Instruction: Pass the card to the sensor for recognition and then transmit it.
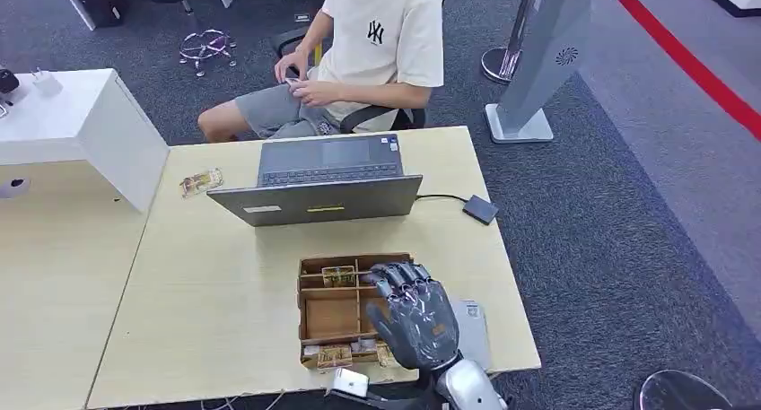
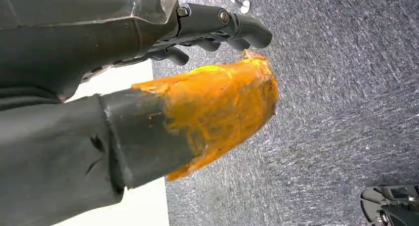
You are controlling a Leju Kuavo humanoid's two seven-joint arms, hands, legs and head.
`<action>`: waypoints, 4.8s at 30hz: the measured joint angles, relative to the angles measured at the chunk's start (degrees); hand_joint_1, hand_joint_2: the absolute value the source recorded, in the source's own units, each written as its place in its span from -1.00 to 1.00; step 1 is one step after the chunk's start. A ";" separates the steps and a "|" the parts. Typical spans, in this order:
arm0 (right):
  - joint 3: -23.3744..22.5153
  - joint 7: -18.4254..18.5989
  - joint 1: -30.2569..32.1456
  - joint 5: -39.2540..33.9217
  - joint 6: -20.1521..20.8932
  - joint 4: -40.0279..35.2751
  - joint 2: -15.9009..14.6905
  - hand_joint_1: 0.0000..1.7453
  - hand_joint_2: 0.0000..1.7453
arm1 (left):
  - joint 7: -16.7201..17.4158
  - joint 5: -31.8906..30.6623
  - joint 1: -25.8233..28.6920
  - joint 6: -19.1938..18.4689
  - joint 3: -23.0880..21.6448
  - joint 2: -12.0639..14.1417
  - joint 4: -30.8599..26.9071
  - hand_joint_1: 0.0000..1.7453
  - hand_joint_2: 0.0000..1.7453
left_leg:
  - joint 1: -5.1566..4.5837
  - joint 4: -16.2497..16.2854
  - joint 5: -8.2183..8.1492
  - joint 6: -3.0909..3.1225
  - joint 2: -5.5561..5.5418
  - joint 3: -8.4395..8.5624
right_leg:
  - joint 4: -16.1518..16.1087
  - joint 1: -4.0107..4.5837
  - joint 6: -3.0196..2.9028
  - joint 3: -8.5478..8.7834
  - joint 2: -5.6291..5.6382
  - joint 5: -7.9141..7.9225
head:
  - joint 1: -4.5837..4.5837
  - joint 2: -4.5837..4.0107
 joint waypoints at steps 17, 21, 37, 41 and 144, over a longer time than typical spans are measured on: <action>0.02 1.11 -0.44 -0.17 0.00 2.56 -0.48 -0.06 1.00 | 0.07 -0.61 0.00 -0.07 0.02 0.09 0.00 -1.00 -1.00 | 0.00 0.00 0.00 0.00 0.00 0.00 | 0.00 0.00 0.00 0.00 0.00 0.00 | 0.00 0.02; 0.02 1.11 -0.44 -0.20 0.00 2.60 -0.50 -0.24 1.00 | 0.07 -0.61 0.00 -0.09 0.02 0.09 0.00 -1.00 -1.00 | 0.00 0.00 0.00 0.00 0.00 0.00 | 0.00 0.00 0.00 0.00 0.00 0.00 | 0.00 0.00; -2.56 -0.22 -2.56 -0.66 -0.02 5.61 -0.39 -0.14 1.00 | 0.28 -1.81 0.00 -0.02 0.04 0.68 0.00 -1.00 -1.00 | 0.00 0.00 0.00 0.00 0.00 0.00 | 0.00 0.00 0.00 0.00 0.00 0.00 | 0.00 0.02; -3.19 0.13 -3.84 -0.33 -0.02 7.62 -0.35 -0.18 1.00 | 0.24 -2.03 -0.01 -0.04 0.04 0.83 0.00 -1.00 -1.00 | 0.00 0.00 0.00 0.00 0.00 0.00 | 0.00 0.00 0.00 0.00 0.00 0.00 | 0.00 0.00; -0.61 1.25 -30.89 -5.24 0.28 5.84 1.14 1.00 1.00 | -0.44 -8.02 -1.33 -2.12 2.84 0.41 0.00 -1.00 -1.00 | 0.00 0.01 0.08 0.02 0.07 0.03 | 0.02 0.00 -0.02 0.01 0.05 0.08 | 0.00 0.00</action>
